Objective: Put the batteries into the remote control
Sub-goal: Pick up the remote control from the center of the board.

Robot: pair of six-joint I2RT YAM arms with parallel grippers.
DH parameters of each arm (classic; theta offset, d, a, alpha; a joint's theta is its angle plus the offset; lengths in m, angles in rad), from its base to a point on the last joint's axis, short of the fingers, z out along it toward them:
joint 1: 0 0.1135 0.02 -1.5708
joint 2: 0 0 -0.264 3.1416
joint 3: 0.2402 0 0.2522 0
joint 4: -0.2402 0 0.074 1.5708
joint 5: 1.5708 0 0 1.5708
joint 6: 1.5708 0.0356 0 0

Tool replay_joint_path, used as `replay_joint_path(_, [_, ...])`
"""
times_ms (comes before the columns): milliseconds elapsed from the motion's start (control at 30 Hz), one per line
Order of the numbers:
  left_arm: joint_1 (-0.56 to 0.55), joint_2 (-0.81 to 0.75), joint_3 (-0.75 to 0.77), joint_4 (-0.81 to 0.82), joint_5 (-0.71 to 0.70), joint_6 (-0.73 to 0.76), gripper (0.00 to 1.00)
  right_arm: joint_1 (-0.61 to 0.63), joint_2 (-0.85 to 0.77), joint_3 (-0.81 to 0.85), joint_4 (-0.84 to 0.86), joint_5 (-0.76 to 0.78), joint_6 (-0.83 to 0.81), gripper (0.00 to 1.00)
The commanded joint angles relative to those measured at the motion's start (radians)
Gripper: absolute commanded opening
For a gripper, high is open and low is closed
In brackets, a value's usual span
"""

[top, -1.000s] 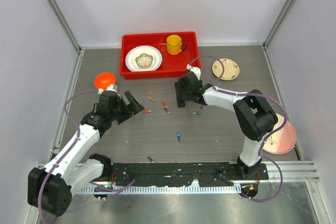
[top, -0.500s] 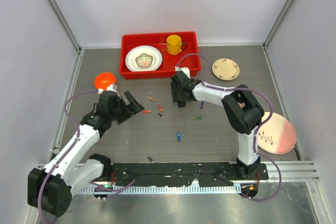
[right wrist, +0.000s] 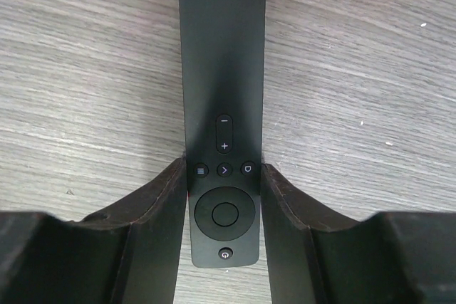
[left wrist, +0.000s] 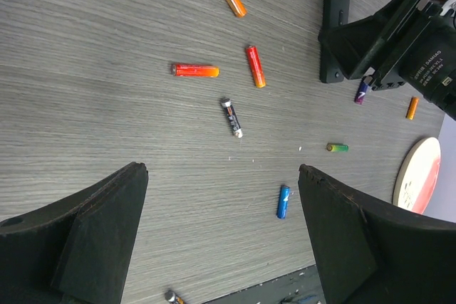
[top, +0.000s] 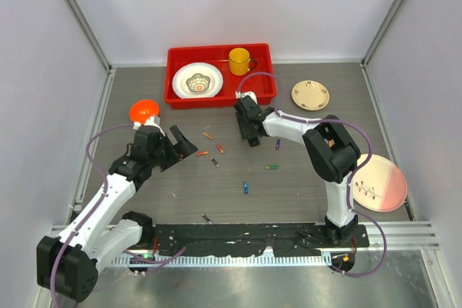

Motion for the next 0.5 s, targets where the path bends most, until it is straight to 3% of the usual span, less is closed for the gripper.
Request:
replay_joint_path(0, [-0.002,-0.023,0.038,-0.004,0.017,0.024,0.90,0.008,-0.061,0.032,-0.074,-0.039,-0.114,0.08])
replay_joint_path(167, [-0.002,-0.036,0.057,-0.020,0.009,0.047,0.91,0.095,-0.197,-0.026,-0.069,-0.061,-0.275,0.05])
replay_joint_path(300, [-0.002,-0.055,0.063,-0.027,0.006,0.058,0.91,0.157,-0.288,-0.123,-0.048,-0.024,-0.488,0.08])
replay_joint_path(467, [-0.002,-0.085,0.054,-0.024,0.018,0.058,0.91,0.174,-0.406,-0.221,-0.028,-0.162,-0.813,0.05])
